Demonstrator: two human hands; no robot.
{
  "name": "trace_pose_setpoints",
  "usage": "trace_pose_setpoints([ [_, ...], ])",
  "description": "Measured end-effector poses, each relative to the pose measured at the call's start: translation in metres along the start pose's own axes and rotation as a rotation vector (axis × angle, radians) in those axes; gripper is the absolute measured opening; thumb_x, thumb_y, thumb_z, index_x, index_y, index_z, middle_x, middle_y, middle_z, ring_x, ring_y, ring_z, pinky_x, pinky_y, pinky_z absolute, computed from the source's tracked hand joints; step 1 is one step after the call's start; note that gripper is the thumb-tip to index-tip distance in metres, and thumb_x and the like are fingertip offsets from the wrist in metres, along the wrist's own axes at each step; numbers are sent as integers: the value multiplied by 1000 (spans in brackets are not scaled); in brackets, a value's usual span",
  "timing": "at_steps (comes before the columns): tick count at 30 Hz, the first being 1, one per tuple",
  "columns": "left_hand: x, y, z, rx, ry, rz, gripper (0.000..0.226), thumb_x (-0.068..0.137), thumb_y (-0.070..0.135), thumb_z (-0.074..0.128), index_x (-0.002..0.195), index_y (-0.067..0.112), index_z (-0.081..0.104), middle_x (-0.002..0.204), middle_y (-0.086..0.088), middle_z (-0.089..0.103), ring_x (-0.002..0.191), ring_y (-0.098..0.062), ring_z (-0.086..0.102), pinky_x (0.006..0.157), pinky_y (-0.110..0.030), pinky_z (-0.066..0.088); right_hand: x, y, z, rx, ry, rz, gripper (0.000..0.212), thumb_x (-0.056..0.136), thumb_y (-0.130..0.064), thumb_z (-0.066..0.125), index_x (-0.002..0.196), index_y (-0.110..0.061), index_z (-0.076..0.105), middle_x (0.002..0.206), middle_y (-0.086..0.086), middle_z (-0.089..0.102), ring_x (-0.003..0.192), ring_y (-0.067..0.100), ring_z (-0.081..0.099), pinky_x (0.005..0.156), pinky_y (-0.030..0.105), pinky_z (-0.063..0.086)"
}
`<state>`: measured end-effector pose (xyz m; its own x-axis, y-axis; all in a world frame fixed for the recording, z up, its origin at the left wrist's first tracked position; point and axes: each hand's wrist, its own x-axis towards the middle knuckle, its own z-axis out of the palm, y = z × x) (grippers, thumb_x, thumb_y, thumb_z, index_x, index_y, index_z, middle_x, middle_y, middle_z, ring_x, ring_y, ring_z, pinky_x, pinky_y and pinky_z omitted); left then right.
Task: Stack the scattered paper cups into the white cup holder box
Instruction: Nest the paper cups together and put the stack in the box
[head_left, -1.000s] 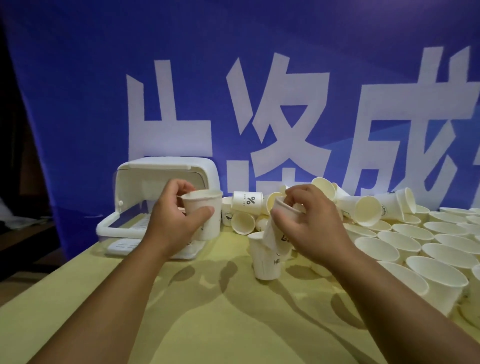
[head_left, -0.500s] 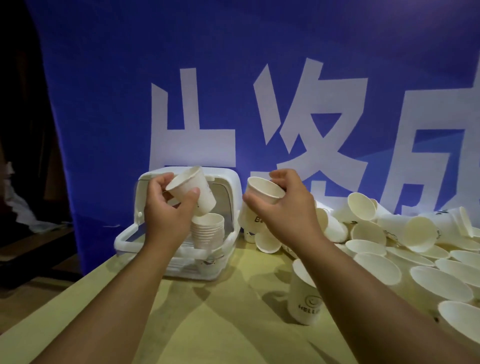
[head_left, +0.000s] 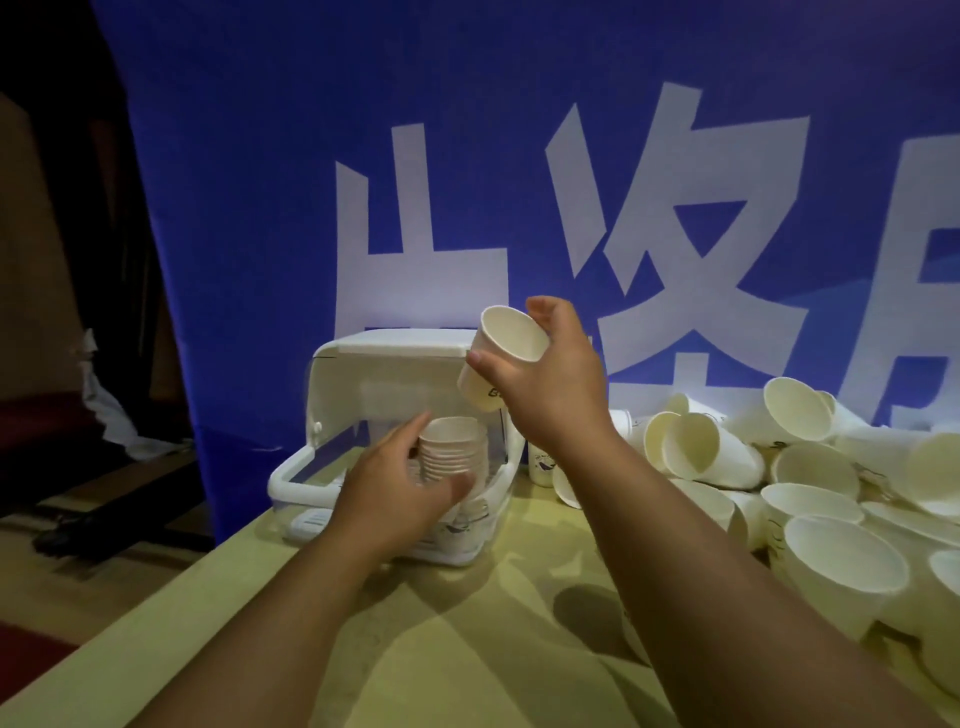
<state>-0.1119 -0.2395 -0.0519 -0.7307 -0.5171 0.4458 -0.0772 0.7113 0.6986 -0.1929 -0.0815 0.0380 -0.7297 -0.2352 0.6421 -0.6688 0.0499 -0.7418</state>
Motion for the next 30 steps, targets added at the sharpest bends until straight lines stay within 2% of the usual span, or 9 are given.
trace_pose_setpoints([
  [5, -3, 2, -4, 6, -68, -5, 85, 81, 47, 83, 153, 40, 40, 129, 20, 57, 114, -5, 53, 97, -31, 47, -4, 6, 10, -71, -98, -14, 79, 80, -41, 84, 146, -31, 43, 143, -8, 51, 116, 8, 45, 92, 25, 42],
  [8, -3, 0, -4, 19, -71, -41, 77, 81, 49, 83, 147, 42, 45, 122, 21, 59, 117, -10, 59, 100, -37, 51, -8, 11, 15, -192, -147, -48, 78, 77, -44, 85, 144, -29, 48, 140, -7, 53, 117, 9, 48, 92, 24, 40],
  [13, 2, -13, -6, 167, -20, -82, 59, 70, 83, 65, 120, 57, 51, 118, 23, 62, 125, -19, 51, 108, -47, 42, -11, 16, 18, -300, -219, -79, 79, 78, -49, 83, 145, -24, 50, 140, -4, 56, 124, 15, 52, 92, 22, 37],
  [17, -1, -8, -6, 201, -28, -97, 65, 77, 77, 66, 133, 47, 53, 121, 22, 59, 130, -21, 44, 111, -49, 35, -13, 15, 20, -271, -255, -41, 66, 90, -57, 65, 144, -22, 53, 135, 0, 62, 122, 20, 56, 88, 27, 41],
  [20, -2, -8, -7, 168, -44, -93, 58, 78, 73, 71, 129, 49, 53, 121, 21, 62, 126, -19, 52, 111, -50, 42, -11, 17, 22, -293, -253, -28, 50, 98, -55, 53, 135, -21, 61, 123, 4, 67, 116, 25, 59, 81, 28, 40],
  [24, -4, -7, -9, 110, -85, -68, 61, 82, 56, 79, 135, 39, 56, 116, 18, 67, 106, -6, 63, 93, -35, 55, -11, 19, 24, -234, -234, 63, 52, 97, -53, 55, 128, -14, 66, 115, 6, 70, 112, 25, 62, 89, 35, 50],
  [26, -4, -7, -9, 110, -86, -52, 58, 82, 54, 80, 134, 38, 57, 115, 17, 68, 102, -5, 64, 90, -34, 56, -11, 22, 25, -288, -269, 90, 45, 94, -53, 60, 109, -12, 72, 96, 6, 71, 94, 24, 65, 78, 37, 54],
  [28, -4, -6, -9, 105, -90, -50, 55, 83, 53, 80, 131, 39, 56, 114, 17, 67, 101, -5, 64, 90, -33, 56, -14, 24, 27, -377, -325, 99, 43, 94, -52, 61, 98, -10, 72, 85, 3, 67, 82, 22, 61, 58, 29, 43],
  [30, -5, -7, -9, 114, -88, -46, 54, 84, 52, 79, 131, 40, 56, 113, 18, 66, 100, -5, 64, 89, -31, 56, -16, 24, 28, -440, -362, 113, 44, 95, -52, 60, 99, -9, 71, 84, 4, 64, 80, 21, 58, 52, 24, 31],
])
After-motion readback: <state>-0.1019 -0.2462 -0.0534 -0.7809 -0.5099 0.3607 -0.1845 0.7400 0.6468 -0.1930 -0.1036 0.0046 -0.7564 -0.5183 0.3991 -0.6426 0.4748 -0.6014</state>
